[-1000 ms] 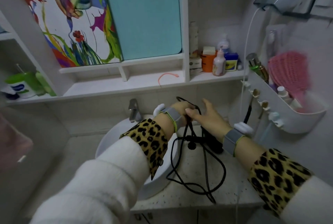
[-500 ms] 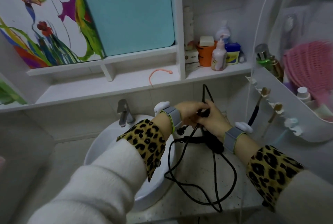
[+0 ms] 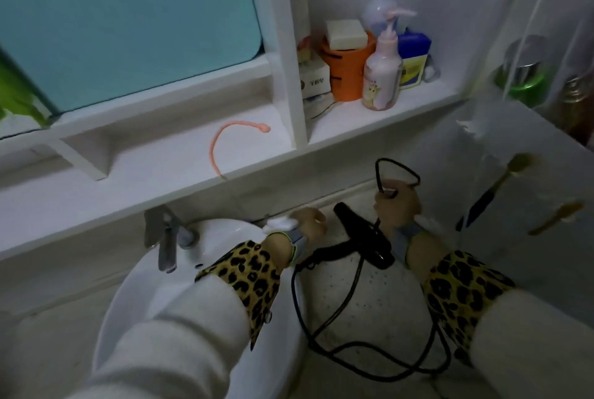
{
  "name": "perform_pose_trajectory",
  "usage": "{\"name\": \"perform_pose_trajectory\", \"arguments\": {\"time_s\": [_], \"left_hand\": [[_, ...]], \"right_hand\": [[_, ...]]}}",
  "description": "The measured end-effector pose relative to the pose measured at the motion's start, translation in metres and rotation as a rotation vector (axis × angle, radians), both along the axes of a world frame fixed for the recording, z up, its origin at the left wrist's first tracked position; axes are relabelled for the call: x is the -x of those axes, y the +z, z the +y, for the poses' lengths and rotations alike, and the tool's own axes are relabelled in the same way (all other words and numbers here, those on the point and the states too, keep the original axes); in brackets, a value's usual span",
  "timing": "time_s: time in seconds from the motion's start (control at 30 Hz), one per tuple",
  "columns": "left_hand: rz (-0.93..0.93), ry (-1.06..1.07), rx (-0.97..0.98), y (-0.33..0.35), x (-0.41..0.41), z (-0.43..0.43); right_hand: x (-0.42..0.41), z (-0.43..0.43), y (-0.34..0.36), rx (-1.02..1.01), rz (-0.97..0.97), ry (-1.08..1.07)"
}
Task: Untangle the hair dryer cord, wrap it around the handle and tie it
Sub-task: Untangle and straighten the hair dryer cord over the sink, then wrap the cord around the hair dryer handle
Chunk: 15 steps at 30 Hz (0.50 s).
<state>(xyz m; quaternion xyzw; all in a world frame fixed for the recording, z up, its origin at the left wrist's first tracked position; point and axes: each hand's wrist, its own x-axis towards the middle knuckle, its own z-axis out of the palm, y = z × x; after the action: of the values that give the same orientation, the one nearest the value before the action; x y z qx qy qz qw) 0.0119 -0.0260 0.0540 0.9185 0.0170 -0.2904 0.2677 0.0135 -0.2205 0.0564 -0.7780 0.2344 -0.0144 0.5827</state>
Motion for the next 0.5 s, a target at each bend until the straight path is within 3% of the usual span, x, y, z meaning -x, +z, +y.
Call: {"name": "perform_pose_trajectory", "arguments": {"time_s": [0.17, 0.4, 0.5], "left_hand": [[0.221, -0.118, -0.058, -0.048, -0.016, -0.001], [0.363, -0.279, -0.167, -0.099, -0.025, -0.025], [0.412, -0.410, -0.355, -0.113, -0.028, -0.023]], "right_hand": [[-0.016, -0.023, -0.021, 0.010, 0.085, -0.095], [-0.029, -0.046, -0.040, -0.053, 0.100, -0.110], [-0.026, -0.055, -0.053, -0.107, 0.100, -0.094]]}}
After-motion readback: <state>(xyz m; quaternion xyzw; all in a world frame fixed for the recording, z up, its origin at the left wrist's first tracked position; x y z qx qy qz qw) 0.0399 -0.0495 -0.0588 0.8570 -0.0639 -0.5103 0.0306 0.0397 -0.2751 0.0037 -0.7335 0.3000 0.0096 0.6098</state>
